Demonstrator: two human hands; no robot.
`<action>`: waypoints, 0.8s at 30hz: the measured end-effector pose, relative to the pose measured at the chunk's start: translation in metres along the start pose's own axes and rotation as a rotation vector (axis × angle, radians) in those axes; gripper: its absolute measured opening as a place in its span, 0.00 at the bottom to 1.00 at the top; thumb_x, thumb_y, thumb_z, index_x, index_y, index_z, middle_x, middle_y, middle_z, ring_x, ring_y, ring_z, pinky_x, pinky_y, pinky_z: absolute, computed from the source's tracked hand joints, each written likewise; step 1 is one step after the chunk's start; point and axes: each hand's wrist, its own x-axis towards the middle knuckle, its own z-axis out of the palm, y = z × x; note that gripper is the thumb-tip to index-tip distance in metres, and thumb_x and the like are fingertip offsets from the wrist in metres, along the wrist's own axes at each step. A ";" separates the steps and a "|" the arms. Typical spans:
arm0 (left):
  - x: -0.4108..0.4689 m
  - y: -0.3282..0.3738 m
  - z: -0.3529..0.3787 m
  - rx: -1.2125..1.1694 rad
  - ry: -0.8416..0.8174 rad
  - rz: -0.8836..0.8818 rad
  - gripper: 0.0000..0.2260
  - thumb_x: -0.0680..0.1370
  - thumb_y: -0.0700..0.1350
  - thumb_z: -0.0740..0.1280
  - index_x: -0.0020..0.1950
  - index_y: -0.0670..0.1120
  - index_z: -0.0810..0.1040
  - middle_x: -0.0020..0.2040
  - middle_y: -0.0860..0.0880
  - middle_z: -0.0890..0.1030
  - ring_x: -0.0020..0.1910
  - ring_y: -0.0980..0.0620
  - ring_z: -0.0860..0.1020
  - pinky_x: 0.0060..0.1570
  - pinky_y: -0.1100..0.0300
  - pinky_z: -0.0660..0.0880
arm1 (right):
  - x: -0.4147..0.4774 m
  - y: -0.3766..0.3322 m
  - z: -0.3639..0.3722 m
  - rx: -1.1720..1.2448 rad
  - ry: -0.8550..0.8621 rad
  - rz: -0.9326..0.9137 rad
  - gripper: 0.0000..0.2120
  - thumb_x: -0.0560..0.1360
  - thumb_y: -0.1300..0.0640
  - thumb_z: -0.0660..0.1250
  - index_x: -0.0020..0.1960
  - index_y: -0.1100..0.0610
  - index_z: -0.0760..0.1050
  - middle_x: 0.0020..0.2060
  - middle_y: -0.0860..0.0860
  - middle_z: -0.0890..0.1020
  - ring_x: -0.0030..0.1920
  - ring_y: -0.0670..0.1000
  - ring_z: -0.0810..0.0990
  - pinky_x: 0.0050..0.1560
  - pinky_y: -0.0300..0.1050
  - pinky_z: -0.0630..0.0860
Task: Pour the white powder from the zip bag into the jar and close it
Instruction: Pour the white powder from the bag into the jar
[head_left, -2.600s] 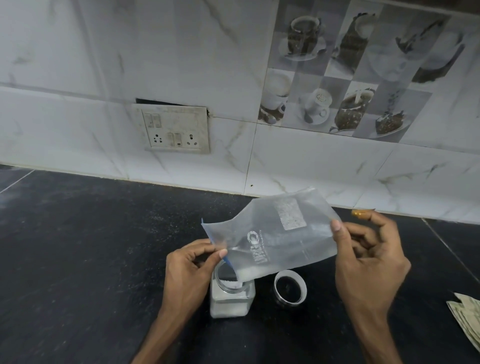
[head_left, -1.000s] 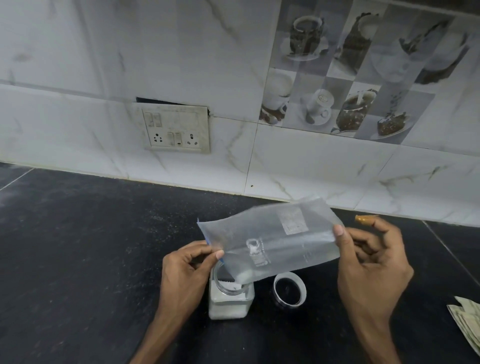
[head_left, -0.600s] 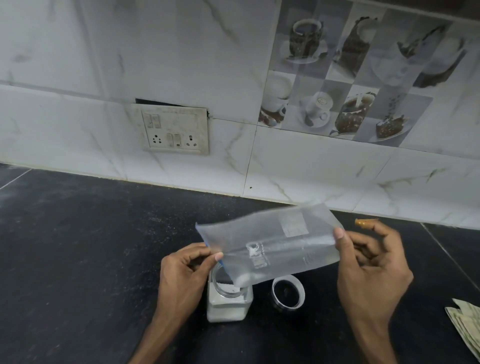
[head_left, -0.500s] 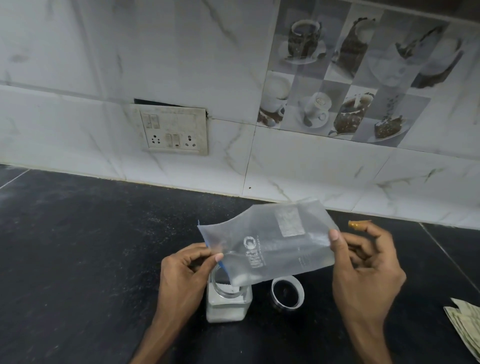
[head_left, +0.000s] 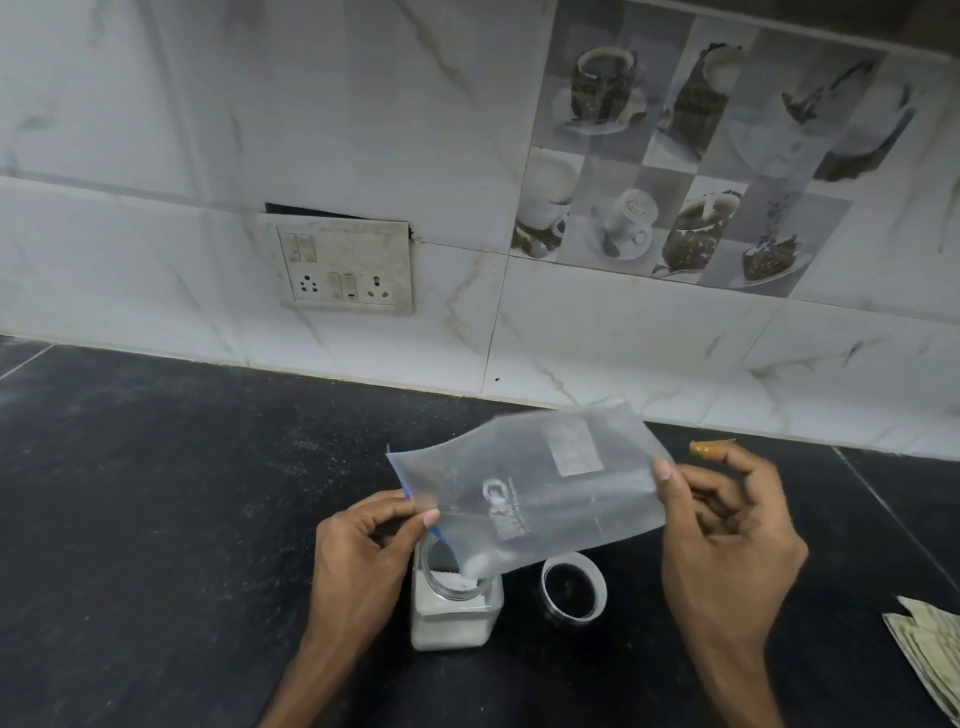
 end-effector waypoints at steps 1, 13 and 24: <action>0.000 0.000 0.000 0.000 -0.001 -0.001 0.11 0.71 0.33 0.75 0.40 0.49 0.87 0.42 0.57 0.87 0.41 0.60 0.85 0.42 0.74 0.78 | 0.001 0.000 0.000 0.015 0.021 0.008 0.14 0.72 0.58 0.73 0.53 0.48 0.74 0.37 0.46 0.86 0.41 0.39 0.85 0.41 0.27 0.78; 0.000 -0.002 -0.002 0.018 -0.008 0.002 0.09 0.71 0.33 0.75 0.41 0.48 0.88 0.43 0.57 0.87 0.42 0.59 0.85 0.43 0.71 0.79 | 0.002 -0.002 0.002 0.033 0.026 0.017 0.13 0.72 0.58 0.73 0.54 0.49 0.75 0.41 0.34 0.85 0.40 0.38 0.85 0.40 0.26 0.77; -0.002 0.000 -0.002 -0.012 -0.013 -0.014 0.10 0.71 0.33 0.75 0.41 0.48 0.88 0.41 0.56 0.87 0.42 0.59 0.85 0.44 0.71 0.79 | 0.003 -0.001 -0.002 0.024 0.027 0.014 0.14 0.72 0.59 0.74 0.53 0.46 0.75 0.43 0.37 0.85 0.40 0.40 0.85 0.40 0.28 0.78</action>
